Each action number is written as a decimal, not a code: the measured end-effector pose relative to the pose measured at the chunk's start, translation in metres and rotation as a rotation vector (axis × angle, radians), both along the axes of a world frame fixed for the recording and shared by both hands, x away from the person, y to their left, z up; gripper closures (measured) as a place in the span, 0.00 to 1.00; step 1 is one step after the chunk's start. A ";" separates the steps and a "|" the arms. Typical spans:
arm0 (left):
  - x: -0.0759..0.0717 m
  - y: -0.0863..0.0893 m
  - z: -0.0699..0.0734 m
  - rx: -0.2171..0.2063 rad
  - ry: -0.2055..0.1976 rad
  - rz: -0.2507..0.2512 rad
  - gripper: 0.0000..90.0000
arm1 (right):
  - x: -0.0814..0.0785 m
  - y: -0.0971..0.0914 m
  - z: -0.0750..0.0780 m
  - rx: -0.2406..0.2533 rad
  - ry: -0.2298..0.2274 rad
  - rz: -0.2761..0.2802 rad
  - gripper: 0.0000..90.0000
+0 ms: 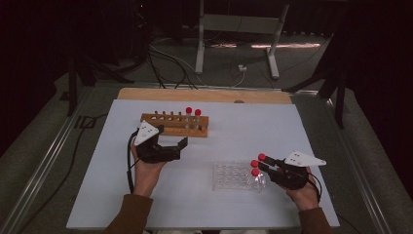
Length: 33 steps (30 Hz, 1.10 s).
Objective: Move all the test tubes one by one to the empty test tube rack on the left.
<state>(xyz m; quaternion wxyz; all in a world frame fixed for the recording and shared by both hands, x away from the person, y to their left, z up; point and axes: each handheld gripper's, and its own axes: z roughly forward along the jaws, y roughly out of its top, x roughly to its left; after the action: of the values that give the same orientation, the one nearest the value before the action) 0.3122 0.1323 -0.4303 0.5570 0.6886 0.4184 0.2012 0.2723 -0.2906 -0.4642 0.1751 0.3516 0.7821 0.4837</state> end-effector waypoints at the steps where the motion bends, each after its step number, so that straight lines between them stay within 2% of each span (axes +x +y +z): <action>1: -0.001 0.000 -0.001 -0.004 0.003 -0.002 0.01 | 0.001 0.000 -0.001 0.002 0.004 0.002 0.75; 3: -0.001 -0.001 -0.001 0.006 0.011 -0.007 0.01 | 0.002 0.001 -0.004 0.001 0.008 0.002 0.76; 8: -0.004 -0.001 0.002 -0.014 0.005 -0.015 0.01 | 0.004 0.003 -0.007 0.000 0.007 -0.001 0.80; 17: -0.011 -0.001 0.006 -0.017 -0.010 -0.021 0.01 | 0.005 0.005 -0.010 -0.008 -0.005 -0.009 0.82; 23: -0.013 0.000 0.005 -0.009 -0.010 -0.027 0.01 | 0.005 0.006 -0.009 -0.022 -0.014 -0.014 0.82; 33: -0.013 -0.002 0.002 -0.001 -0.004 -0.031 0.01 | 0.001 0.005 0.003 0.001 -0.047 -0.033 0.83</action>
<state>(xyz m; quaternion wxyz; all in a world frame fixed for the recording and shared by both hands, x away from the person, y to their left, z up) 0.2989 0.1302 -0.4285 0.5611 0.6944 0.4068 0.1936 0.2734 -0.2853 -0.4616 0.2009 0.3530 0.7717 0.4894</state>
